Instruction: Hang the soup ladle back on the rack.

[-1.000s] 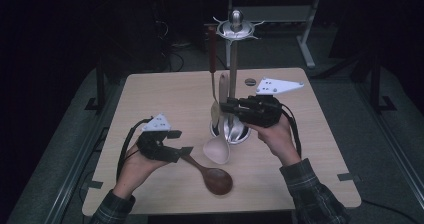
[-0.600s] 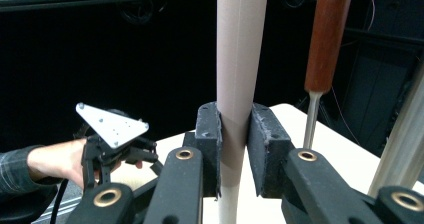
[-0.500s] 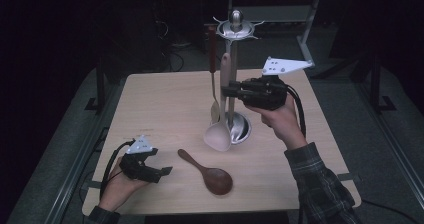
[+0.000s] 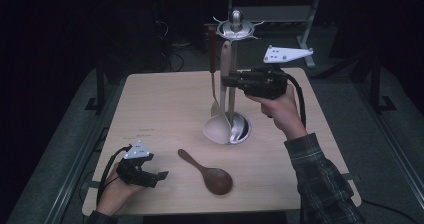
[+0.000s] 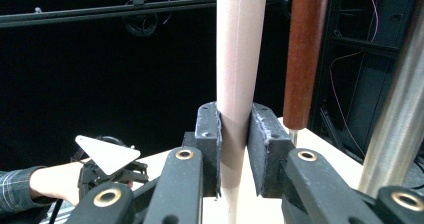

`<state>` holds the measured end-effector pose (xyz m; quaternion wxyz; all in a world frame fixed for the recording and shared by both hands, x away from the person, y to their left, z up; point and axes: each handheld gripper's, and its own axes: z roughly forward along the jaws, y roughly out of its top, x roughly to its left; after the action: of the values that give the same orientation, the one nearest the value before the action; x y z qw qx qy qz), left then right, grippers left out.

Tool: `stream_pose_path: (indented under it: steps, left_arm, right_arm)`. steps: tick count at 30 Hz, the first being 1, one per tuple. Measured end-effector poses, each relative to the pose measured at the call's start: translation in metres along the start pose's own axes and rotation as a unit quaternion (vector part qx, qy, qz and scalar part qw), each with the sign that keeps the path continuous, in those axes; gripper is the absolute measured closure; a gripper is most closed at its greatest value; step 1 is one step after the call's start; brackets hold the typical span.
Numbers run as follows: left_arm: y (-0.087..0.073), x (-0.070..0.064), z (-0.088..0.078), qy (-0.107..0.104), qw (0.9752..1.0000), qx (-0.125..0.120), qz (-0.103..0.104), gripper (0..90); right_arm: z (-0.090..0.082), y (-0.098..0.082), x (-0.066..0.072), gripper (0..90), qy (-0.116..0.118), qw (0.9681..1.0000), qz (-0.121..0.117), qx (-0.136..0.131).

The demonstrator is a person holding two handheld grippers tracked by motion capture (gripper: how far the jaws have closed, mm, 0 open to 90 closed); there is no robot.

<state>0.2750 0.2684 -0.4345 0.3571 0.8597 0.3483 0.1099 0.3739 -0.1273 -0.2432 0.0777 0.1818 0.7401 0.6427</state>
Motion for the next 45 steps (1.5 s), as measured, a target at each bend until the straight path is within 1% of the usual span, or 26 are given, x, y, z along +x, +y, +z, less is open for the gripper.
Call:
stream_pose_path:
  steps: [5, 9, 11, 16, 22, 26, 29, 31, 35, 40, 45]
  left_arm:
    - [0.000, 0.001, 0.000, -0.003, 1.0000, 0.001, 0.000, 12.8]
    - [0.000, 0.001, 0.000, -0.003, 1.0000, -0.001, -0.001, 13.0]
    - [0.000, 0.001, -0.001, -0.003, 1.0000, -0.001, -0.001, 13.0]
    - [0.000, 0.000, 0.000, -0.006, 1.0000, 0.001, -0.004, 13.1]
    - [0.000, 0.000, 0.000, -0.007, 1.0000, 0.003, -0.004, 13.2]
    - [0.000, 0.000, 0.001, -0.008, 1.0000, 0.004, -0.002, 13.2]
    - [0.000, 0.000, 0.001, -0.009, 1.0000, 0.003, -0.001, 13.3]
    - [0.000, 0.000, 0.001, -0.009, 1.0000, 0.003, -0.002, 13.3]
    - [0.001, 0.000, 0.001, -0.010, 0.9999, 0.005, 0.000, 13.4]
    - [0.001, 0.000, 0.001, -0.015, 0.9999, 0.005, -0.002, 13.7]
    - [0.001, 0.000, 0.002, -0.014, 0.9999, 0.007, 0.003, 13.8]
  right_arm:
    - [-0.001, -0.001, -0.005, 76.0, -0.001, 1.0000, 0.006, -0.002]
    - [-0.002, -0.001, -0.008, 75.9, -0.001, 1.0000, 0.002, -0.002]
    - [-0.002, -0.002, -0.009, 75.8, -0.001, 1.0000, 0.004, -0.003]
    - [-0.003, -0.006, -0.015, 75.6, -0.003, 0.9998, 0.016, -0.008]
    - [-0.005, -0.009, -0.022, 74.8, -0.013, 0.9994, 0.027, -0.015]
    - [-0.004, -0.010, -0.022, 73.8, -0.022, 0.9993, 0.026, -0.015]
    - [-0.005, -0.010, -0.021, 73.0, -0.023, 0.9994, 0.023, -0.014]
    - [-0.007, -0.010, -0.020, 69.8, -0.026, 0.9993, 0.021, -0.015]
    - [-0.014, -0.012, -0.018, 62.8, -0.035, 0.9991, 0.018, -0.015]
    - [-0.027, -0.020, -0.016, 59.7, -0.055, 0.9984, 0.007, -0.008]
    - [-0.038, -0.034, -0.020, 58.2, -0.081, 0.9967, 0.007, 0.002]
